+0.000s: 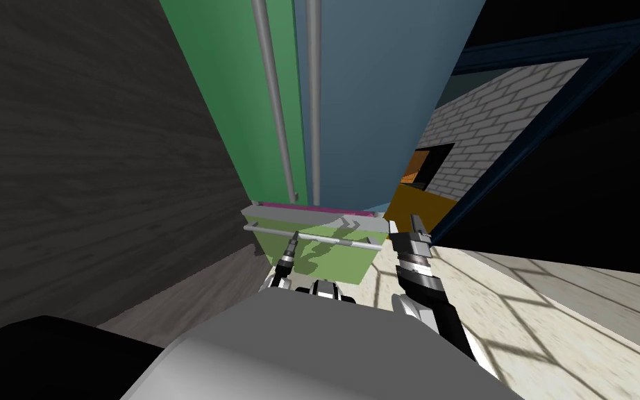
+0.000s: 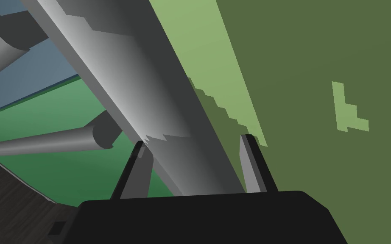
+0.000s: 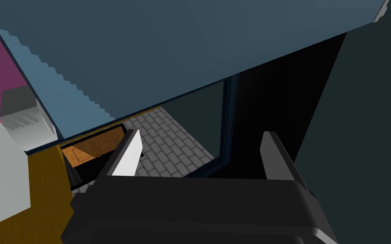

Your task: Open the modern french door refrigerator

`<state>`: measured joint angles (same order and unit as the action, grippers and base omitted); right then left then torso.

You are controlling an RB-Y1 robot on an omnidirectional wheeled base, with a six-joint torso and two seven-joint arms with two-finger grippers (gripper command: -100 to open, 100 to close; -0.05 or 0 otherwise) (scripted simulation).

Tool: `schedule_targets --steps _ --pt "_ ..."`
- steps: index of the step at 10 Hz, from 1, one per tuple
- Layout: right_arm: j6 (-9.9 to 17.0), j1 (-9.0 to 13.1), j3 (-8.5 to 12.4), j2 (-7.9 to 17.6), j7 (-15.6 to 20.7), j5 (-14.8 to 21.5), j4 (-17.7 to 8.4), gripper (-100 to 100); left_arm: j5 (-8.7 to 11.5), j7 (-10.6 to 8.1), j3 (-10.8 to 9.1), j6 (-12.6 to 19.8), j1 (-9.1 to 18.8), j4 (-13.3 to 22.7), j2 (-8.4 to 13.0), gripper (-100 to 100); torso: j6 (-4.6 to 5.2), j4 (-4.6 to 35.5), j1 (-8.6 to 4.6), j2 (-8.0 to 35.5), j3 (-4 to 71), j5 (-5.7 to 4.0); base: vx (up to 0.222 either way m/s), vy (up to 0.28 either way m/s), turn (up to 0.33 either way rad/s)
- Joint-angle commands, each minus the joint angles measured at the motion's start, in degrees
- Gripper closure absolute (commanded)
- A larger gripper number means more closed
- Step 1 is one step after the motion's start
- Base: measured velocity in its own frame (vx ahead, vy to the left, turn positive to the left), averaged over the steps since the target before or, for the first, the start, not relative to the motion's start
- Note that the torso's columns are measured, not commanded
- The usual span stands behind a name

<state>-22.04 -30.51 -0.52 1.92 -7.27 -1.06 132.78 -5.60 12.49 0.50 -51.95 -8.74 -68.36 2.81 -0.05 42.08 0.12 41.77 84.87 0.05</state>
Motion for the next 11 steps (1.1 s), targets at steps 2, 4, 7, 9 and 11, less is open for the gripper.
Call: schedule_targets --steps 2,4,7,9,11 --pt "0.0 0.0 0.0 0.0 0.0 0.0 0.0 0 1.4 0.30 -3.60 -1.4 4.7 5.3 1.9 100 0.04 -0.1 0.00 0.4 -0.3 0.09 -0.128 -0.010 -0.184" --pt "0.0 0.0 0.0 0.0 0.0 0.0 0.0 0 2.1 0.45 -5.40 -2.1 7.0 8.8 2.9 100 0.01 -0.2 0.02 0.2 -0.2 0.12 -0.134 -0.012 -0.132" --pt "0.0 0.0 0.0 0.0 0.0 0.0 0.0 0 2.8 0.61 -7.20 -2.8 9.4 13.4 3.9 100 -0.09 -0.1 0.19 0.2 -0.2 0.09 -0.136 -0.016 -0.131" --pt "0.0 0.0 0.0 0.0 0.0 0.0 0.0 0 3.5 0.76 -9.00 -3.5 11.7 16.8 4.8 100 -0.10 -0.1 0.19 0.2 -0.1 0.12 -0.133 -0.032 -0.149" --pt "0.0 0.0 0.0 0.0 0.0 0.0 0.0 0 4.2 0.91 -10.80 -4.2 14.1 20.0 5.8 100 0.00 -0.1 0.13 0.2 -0.1 0.15 -0.134 -0.023 -0.155"
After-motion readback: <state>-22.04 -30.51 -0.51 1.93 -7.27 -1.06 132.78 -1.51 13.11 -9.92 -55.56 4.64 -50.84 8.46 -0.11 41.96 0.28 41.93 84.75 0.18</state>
